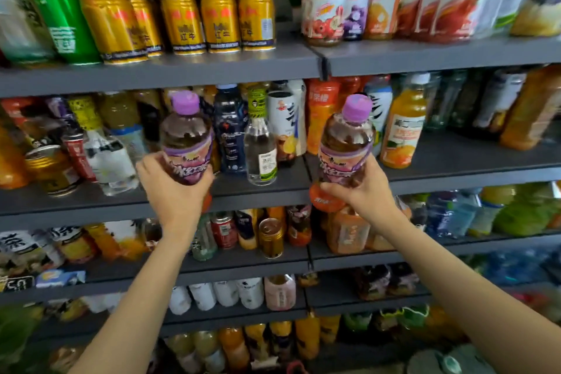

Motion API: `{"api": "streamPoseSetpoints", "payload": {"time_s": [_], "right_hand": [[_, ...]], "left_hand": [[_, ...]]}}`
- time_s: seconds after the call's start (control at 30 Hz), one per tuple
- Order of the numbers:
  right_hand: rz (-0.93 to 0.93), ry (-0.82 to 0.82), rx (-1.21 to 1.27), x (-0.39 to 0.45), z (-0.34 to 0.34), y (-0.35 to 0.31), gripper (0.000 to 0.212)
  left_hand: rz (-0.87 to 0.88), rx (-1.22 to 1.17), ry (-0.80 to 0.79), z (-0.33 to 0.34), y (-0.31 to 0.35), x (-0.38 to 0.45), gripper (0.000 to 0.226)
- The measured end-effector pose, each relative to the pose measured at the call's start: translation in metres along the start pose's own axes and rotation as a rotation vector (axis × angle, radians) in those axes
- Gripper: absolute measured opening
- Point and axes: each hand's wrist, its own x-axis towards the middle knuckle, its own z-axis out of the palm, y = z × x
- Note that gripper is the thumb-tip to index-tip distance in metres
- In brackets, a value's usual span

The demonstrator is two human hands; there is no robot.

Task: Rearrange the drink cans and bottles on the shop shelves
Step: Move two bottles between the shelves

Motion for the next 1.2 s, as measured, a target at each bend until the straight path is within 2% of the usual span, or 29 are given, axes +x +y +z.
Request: {"api": "streamPoseSetpoints", "payload": {"time_s": [0.17, 0.27, 0.57, 0.77, 0.97, 1.2], "right_hand": [[0.041, 0.203, -0.016, -0.008, -0.066, 0.028, 0.058], [0.089, 0.324, -0.067, -0.017, -0.123, 0.052, 0.058], [0.180, 0.588, -0.101, -0.001, -0.275, 0.140, 0.055], [0.198, 0.623, -0.168, 0.028, -0.360, 0.182, 0.051], [0.192, 0.622, -0.210, 0.058, -0.440, 0.223, 0.050], [0.180, 0.364, -0.132, 0.109, -0.487, 0.274, 0.054]], "left_hand": [[0.200, -0.230, -0.254, 0.066, 0.086, -0.044, 0.054], [0.261, -0.335, -0.393, 0.117, 0.126, -0.072, 0.054], [0.364, -0.607, -0.635, 0.278, 0.220, -0.149, 0.057], [0.458, -0.575, -0.714, 0.374, 0.276, -0.180, 0.055], [0.429, -0.563, -0.790, 0.446, 0.312, -0.215, 0.054], [0.309, -0.351, -0.648, 0.471, 0.331, -0.249, 0.052]]}}
